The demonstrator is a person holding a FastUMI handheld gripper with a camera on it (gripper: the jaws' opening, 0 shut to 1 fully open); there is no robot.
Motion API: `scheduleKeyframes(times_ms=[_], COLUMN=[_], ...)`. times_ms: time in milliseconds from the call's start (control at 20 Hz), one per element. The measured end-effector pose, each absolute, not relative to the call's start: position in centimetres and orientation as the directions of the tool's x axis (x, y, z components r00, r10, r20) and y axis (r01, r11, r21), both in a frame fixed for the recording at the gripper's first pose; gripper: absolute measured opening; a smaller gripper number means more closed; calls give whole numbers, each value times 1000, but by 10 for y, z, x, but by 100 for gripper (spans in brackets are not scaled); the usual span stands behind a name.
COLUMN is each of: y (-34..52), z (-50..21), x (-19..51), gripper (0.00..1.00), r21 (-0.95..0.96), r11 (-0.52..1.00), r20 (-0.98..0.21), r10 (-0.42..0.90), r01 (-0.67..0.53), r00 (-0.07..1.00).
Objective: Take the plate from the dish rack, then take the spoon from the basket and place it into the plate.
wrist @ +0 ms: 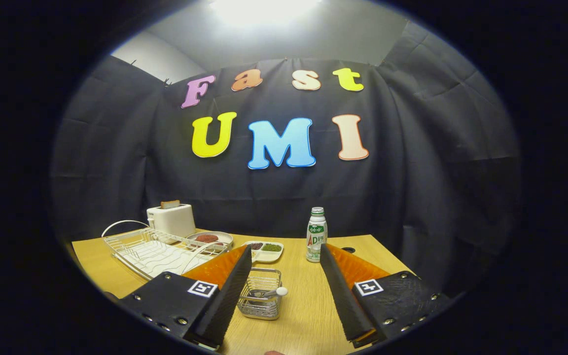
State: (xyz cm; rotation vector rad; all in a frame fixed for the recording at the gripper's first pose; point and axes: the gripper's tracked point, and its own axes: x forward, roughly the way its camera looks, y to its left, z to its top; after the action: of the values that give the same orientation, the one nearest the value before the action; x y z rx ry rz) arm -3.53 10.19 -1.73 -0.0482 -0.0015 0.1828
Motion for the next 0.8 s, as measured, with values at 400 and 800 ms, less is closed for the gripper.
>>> scheduleKeyframes(times_ms=[400, 800], y=[107, 118], z=[-65, -65], x=[-4, -10], gripper=[59, 15], r21=[-15, 18], r11=[982, 985], r20=[-66, -34], r10=[188, 175], r01=[-190, -174], r00=[980, 984])
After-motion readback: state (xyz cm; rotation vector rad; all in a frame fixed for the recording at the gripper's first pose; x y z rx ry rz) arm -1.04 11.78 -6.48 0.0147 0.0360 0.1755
